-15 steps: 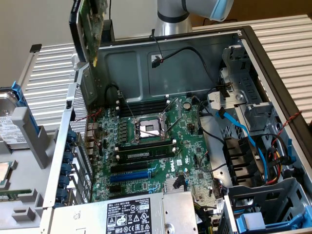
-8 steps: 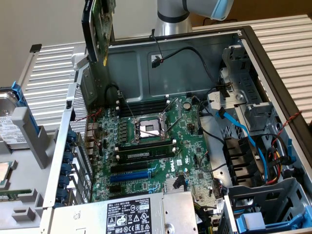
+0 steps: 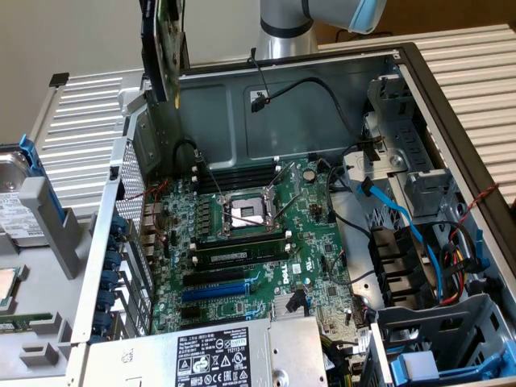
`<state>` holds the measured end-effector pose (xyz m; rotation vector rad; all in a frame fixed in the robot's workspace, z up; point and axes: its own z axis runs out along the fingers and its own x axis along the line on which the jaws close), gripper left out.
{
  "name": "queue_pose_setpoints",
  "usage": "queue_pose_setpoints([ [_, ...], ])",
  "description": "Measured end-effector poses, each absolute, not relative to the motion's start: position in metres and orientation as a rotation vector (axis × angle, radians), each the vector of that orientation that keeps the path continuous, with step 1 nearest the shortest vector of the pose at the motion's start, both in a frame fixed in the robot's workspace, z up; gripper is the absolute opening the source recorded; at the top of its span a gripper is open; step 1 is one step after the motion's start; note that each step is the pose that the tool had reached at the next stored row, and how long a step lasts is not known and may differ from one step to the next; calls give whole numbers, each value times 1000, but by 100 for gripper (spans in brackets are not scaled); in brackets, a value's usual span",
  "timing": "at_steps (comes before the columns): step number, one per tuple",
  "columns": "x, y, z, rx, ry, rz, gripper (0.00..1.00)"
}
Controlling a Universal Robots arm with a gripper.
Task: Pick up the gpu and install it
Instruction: 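Reach for the gpu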
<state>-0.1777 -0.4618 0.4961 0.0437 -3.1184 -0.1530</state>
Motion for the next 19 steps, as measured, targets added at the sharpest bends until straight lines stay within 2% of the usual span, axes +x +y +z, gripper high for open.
queue_pose_setpoints([
  [19,-178,-462,496,575,-3049,-145,27],
])
